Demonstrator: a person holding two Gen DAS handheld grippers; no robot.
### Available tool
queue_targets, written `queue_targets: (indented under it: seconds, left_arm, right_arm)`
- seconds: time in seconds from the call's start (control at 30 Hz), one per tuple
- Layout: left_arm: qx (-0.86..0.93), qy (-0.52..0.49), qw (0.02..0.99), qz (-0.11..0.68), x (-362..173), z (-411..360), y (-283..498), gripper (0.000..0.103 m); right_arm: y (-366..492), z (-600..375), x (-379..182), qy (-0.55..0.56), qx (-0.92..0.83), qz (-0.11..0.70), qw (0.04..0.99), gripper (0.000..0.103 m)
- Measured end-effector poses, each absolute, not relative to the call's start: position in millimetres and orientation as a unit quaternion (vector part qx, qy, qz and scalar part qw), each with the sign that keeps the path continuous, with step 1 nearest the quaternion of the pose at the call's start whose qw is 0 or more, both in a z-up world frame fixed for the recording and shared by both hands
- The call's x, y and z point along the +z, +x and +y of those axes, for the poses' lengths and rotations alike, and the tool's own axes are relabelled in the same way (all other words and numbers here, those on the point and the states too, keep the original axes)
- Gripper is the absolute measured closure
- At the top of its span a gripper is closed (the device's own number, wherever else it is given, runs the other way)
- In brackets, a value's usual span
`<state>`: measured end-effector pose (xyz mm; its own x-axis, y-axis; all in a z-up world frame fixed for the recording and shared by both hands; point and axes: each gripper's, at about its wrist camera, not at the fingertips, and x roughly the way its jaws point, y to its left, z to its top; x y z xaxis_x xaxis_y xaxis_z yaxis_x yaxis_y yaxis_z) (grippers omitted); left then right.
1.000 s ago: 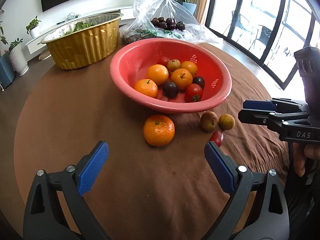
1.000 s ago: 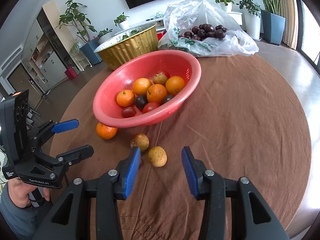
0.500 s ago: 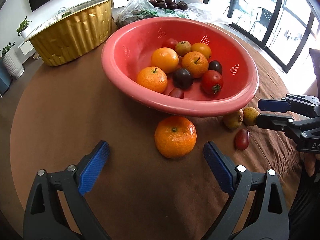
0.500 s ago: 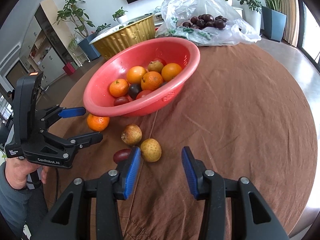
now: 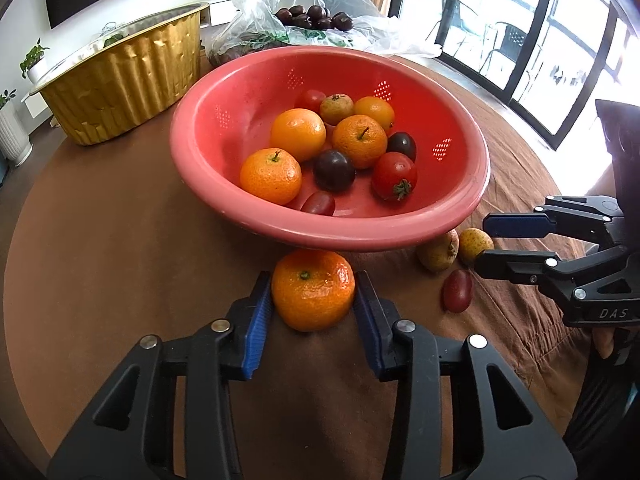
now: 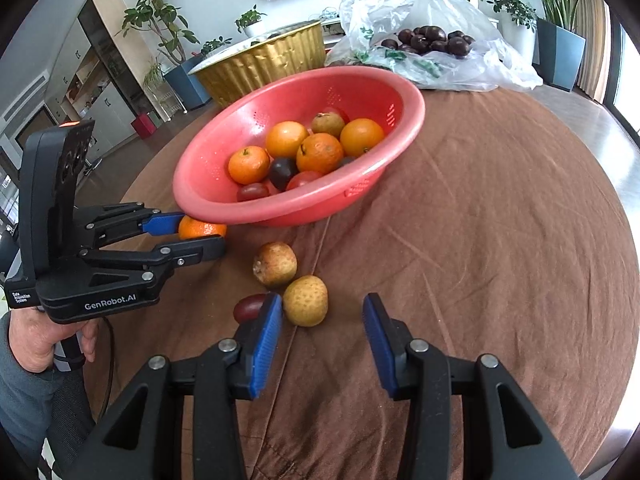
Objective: Organize fruits
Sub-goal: 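Close the left tool on a loose orange while the right tool grasps a brown pear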
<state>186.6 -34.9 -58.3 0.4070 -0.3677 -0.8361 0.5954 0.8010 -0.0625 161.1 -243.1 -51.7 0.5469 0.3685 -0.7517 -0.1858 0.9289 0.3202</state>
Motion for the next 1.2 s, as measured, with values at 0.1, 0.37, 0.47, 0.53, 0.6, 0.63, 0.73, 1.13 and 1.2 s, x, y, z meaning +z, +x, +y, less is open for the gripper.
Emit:
queue_targets:
  seconds: [0.1,0.37,0.47,0.53,0.6,0.63,0.73,1.13,1.2]
  left_arm:
    - [-0.292,0.116,0.830,0.460,-58,-32,185,0.066]
    - [-0.289,0.091,0.835,0.460,-54,-18,173,0.066]
    - [-0.289,0.086,0.837,0.457,-51,-16,169,0.066]
    - [-0.288,0.082,0.839,0.455,-51,-15,165,0.066]
    - [-0.288,0.080,0.839,0.456,-51,-14,164,0.066]
    - [-0.288,0.080,0.839,0.456,-51,-15,163,0.066]
    - [-0.288,0.080,0.838,0.456,-52,-15,163,0.066]
    - [-0.285,0.075,0.841,0.454,-53,-12,163,0.066]
    - [-0.285,0.073,0.843,0.451,-51,-11,163,0.066]
  right_arm:
    - [161,-241,-51,0.100,0.163,0.447,0.874,0.057]
    - [166,-236,-52,0.096,0.167,0.450,0.872,0.061]
    - [167,-236,-52,0.095,0.168,0.450,0.872,0.064]
    - [167,-235,-52,0.093,0.170,0.450,0.872,0.066]
    - [167,-234,-52,0.092,0.170,0.450,0.872,0.068]
    - [168,-234,-52,0.091,0.170,0.450,0.872,0.069]
    - [168,-234,-52,0.091,0.170,0.450,0.872,0.076]
    - [167,-236,-52,0.094,0.172,0.450,0.872,0.077]
    - [166,-235,-50,0.090,0.171,0.448,0.873,0.077]
